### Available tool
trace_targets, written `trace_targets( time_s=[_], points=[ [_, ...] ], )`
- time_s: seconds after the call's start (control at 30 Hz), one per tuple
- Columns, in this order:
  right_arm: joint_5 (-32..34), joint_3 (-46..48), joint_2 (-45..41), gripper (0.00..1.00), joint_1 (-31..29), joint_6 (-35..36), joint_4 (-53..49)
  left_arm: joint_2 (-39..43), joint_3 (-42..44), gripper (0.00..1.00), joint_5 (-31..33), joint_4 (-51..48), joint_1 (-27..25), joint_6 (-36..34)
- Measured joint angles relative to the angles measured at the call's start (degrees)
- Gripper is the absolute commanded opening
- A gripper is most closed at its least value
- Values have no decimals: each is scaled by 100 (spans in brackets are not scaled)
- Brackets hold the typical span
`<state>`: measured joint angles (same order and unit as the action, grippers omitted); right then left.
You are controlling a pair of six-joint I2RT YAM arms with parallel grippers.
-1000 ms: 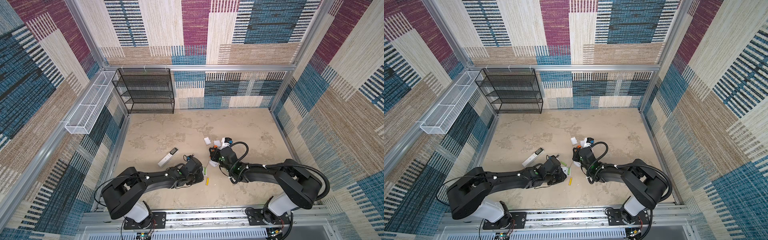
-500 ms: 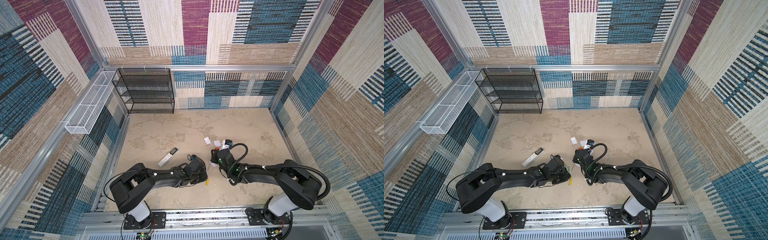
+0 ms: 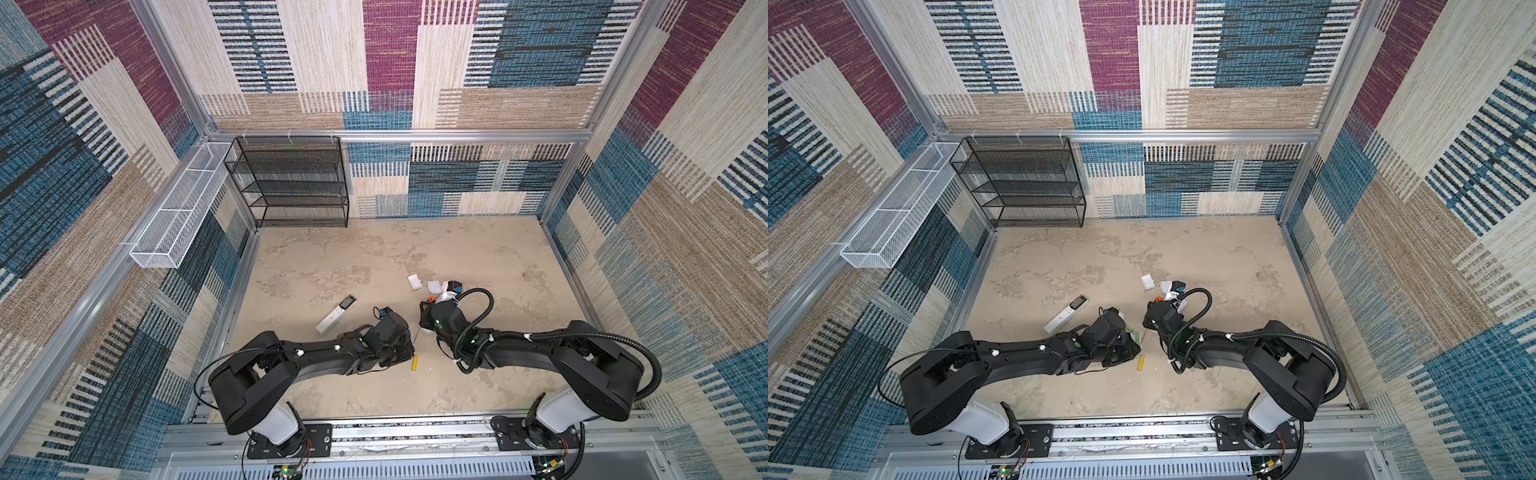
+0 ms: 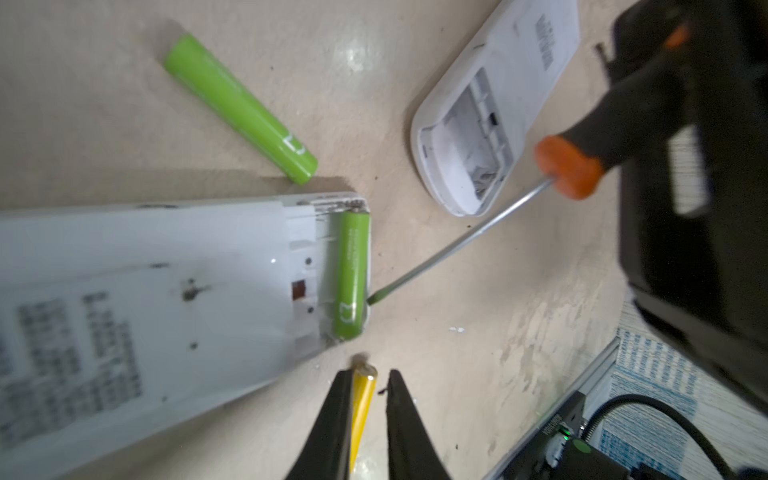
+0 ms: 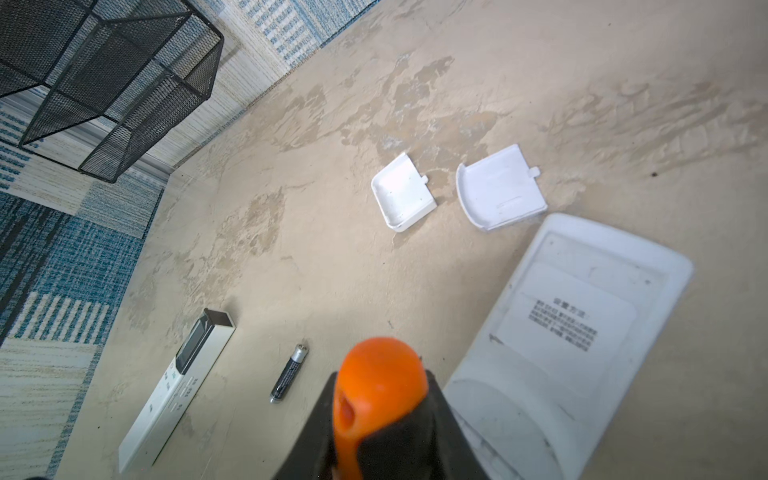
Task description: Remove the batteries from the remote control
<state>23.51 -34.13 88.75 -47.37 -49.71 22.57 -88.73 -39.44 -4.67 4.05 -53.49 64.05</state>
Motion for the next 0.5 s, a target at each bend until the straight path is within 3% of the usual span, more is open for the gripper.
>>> trace_targets(
  time_s=[0.3,0.5],
  points=[
    [4,-114,155,0,-94,-42,-13,859,-9,24,304,-815,42,-105],
    [0,-173,306,0,-94,-118,-22,1060,9,29,450,-1423,531,-219]
  ],
)
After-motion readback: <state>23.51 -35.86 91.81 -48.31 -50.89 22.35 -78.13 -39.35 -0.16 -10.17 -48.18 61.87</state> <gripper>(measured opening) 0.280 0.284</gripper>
